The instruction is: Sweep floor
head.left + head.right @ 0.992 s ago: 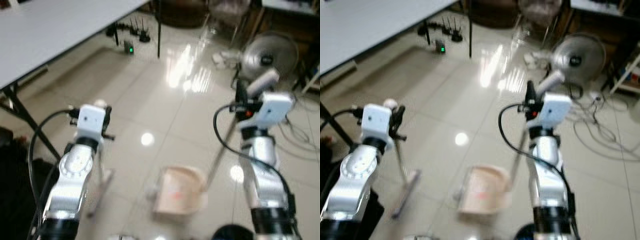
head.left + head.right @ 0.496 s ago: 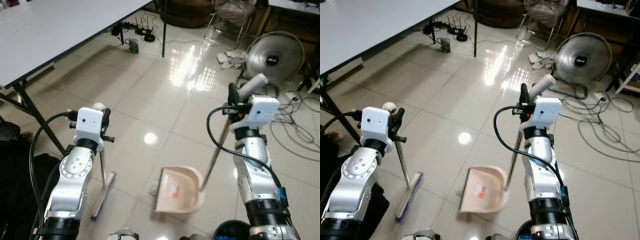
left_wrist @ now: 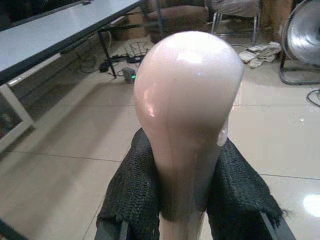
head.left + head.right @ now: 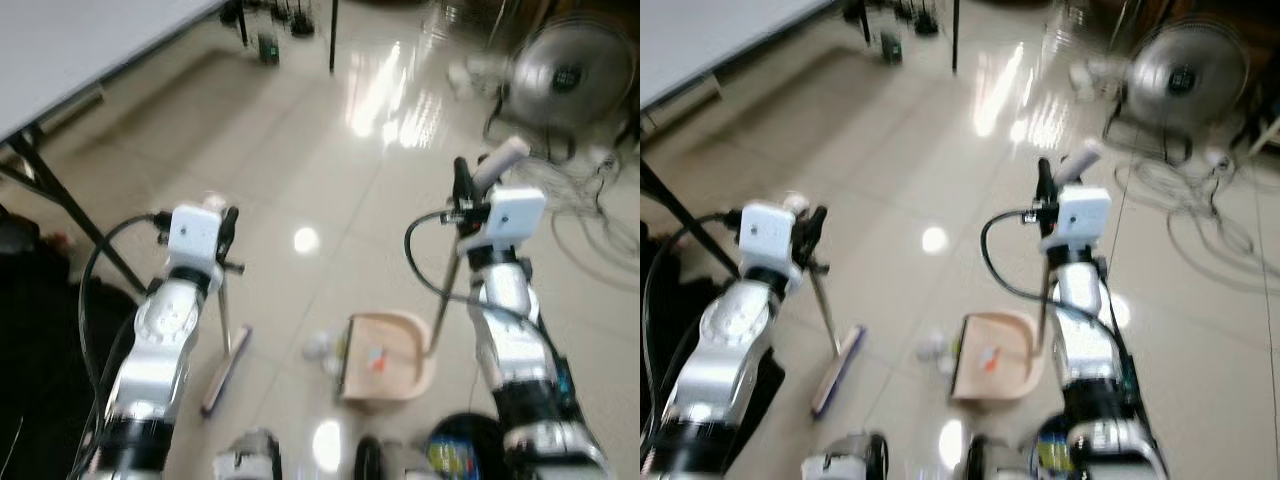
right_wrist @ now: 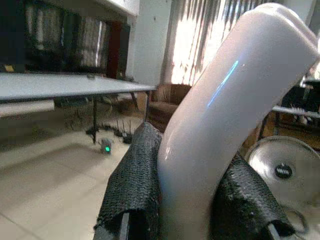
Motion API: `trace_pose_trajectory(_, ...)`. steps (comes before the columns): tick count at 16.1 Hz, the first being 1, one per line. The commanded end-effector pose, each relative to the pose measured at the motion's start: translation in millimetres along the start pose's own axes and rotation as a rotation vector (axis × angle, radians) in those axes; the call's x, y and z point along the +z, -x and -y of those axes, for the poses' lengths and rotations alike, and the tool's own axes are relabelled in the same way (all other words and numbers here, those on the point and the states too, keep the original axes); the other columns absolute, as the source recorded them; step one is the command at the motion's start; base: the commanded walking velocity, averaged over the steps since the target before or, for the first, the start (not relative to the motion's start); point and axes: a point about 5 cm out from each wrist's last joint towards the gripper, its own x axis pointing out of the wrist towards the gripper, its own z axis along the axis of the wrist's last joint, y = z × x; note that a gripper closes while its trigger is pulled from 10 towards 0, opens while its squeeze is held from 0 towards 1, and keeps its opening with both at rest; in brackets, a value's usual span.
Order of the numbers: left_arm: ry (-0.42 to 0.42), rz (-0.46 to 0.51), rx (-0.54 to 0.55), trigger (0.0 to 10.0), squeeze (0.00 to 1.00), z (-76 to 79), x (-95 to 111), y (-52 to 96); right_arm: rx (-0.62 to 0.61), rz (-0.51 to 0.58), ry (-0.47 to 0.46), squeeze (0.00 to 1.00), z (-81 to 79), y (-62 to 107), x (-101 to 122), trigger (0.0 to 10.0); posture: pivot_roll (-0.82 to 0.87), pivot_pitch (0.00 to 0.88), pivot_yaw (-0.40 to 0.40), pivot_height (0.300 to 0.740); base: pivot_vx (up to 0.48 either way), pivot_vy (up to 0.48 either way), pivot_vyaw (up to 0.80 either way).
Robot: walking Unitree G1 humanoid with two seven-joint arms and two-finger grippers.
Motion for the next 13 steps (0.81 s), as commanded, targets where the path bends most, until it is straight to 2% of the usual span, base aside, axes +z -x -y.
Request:
trace_pose_trajectory(1,-0.005,0.083,-0.01,10.0,0.0,-2.1,14,-5.4,0.005,0.086,0.032,0.0,2.2,-8.5,10,10.0,0.19,0.352,0.002,0.74,0.0,0.0,0.0)
trace_pose_trajectory(4,0.03,0.129,0.008,10.0,0.0,-1.6,21,-14.1,-0.024,0.125,0.097,0.0,10.0,-14.9,9,10.0,0.24,0.379,0.019,0.74,0.0,0.0,0.0)
trace_pose_trajectory(7,0.057,0.147,0.009,10.0,0.0,3.6,23,-23.8,-0.021,0.14,0.138,0.0,0.8,-17.6,6,10.0,0.26,0.415,0.03,0.74,0.0,0.0,0.0)
trace_pose_trajectory(11,0.082,0.179,-0.029,10.0,0.0,20.6,33,-45.4,0.083,0.163,0.175,0.0,-46.1,-18.1,2,10.0,0.27,0.426,0.037,0.74,0.0,0.0,0.0)
trace_pose_trajectory(12,0.089,0.186,-0.031,10.0,0.0,22.6,37,-50.1,0.107,0.158,0.163,0.0,-62.4,-15.4,1,10.0,0.28,0.427,0.037,0.74,0.0,0.0,0.0)
trace_pose_trajectory(13,0.093,0.19,-0.031,10.0,0.0,23.2,38,-52.7,0.118,0.158,0.148,0.0,-72.1,-13.5,0,10.0,0.28,0.427,0.037,0.74,0.0,0.0,0.0)
